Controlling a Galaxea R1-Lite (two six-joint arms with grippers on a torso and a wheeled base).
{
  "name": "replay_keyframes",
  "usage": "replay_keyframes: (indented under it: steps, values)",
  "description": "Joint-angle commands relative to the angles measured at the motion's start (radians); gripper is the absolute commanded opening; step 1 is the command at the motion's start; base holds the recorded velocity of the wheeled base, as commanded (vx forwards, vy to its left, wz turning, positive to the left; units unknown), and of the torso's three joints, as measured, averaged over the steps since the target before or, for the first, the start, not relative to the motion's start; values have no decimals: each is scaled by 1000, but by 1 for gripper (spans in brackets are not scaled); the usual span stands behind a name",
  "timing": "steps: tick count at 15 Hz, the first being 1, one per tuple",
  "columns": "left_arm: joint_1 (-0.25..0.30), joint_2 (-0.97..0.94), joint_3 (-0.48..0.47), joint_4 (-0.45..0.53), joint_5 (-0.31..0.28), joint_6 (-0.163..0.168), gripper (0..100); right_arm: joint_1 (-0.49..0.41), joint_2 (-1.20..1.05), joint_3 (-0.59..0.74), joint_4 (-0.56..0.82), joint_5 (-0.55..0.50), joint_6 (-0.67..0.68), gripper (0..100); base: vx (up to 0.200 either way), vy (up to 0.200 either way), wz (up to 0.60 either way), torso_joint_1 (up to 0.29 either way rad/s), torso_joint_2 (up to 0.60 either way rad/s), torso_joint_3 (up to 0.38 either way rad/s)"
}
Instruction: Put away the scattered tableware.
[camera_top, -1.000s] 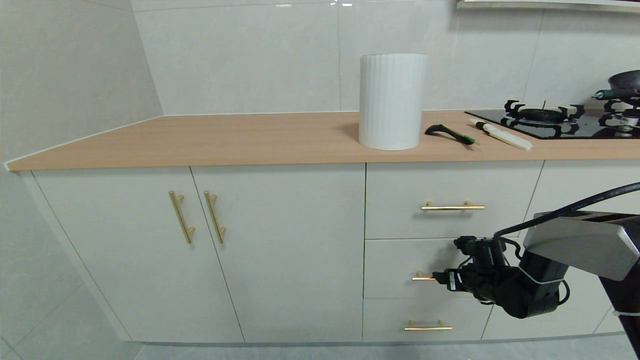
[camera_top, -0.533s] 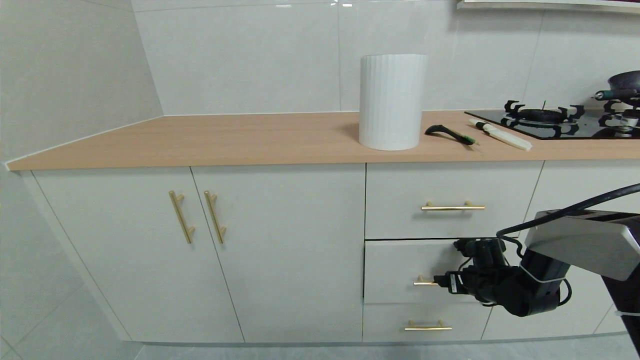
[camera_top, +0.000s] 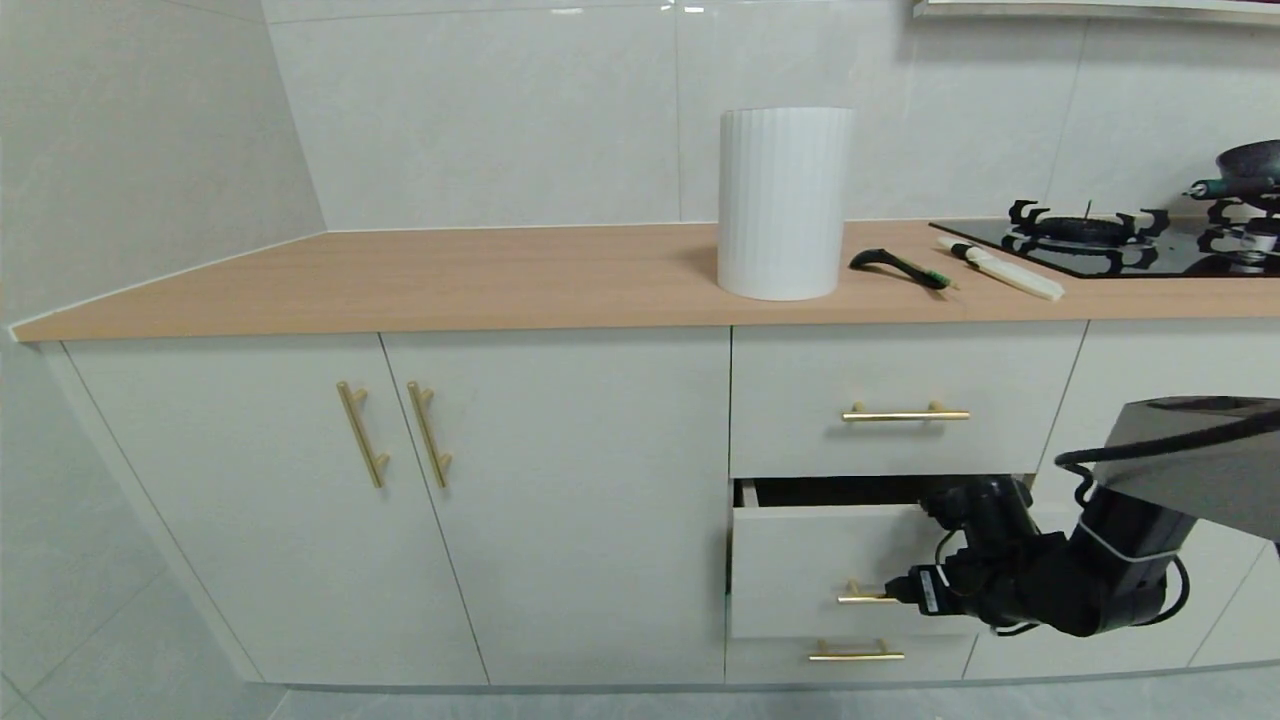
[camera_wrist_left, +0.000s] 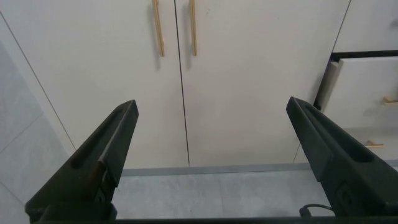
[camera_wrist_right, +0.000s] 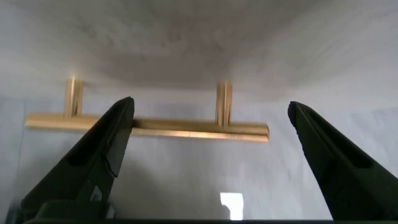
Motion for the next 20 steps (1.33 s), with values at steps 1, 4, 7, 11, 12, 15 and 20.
replay_keyframes:
  steps: [1, 4, 7, 11, 12, 15, 20]
  values:
    - [0, 0, 0, 0, 0, 0, 100, 63, -295, 84, 170, 7, 6, 100, 0, 0, 0, 0, 0, 0]
    - [0, 0, 0, 0, 0, 0, 100, 138, -566, 73, 385, 7, 9, 100, 0, 0, 0, 0, 0, 0]
    - [0, 0, 0, 0, 0, 0, 100, 141, -565, 46, 376, 4, 12, 100, 0, 0, 0, 0, 0, 0]
    - [0, 0, 0, 0, 0, 0, 100, 123, -381, 29, 196, -8, 19, 100, 0, 0, 0, 0, 0, 0]
    - [0, 0, 0, 0, 0, 0, 100, 115, -310, 17, 109, -14, 19, 100, 0, 0, 0, 0, 0, 0]
    - [0, 0, 0, 0, 0, 0, 100, 106, -210, -19, 58, -57, 46, 100, 0, 0, 0, 0, 0, 0]
    - [0, 0, 0, 0, 0, 0, 100, 92, -166, -43, 50, -62, 81, 100, 0, 0, 0, 0, 0, 0]
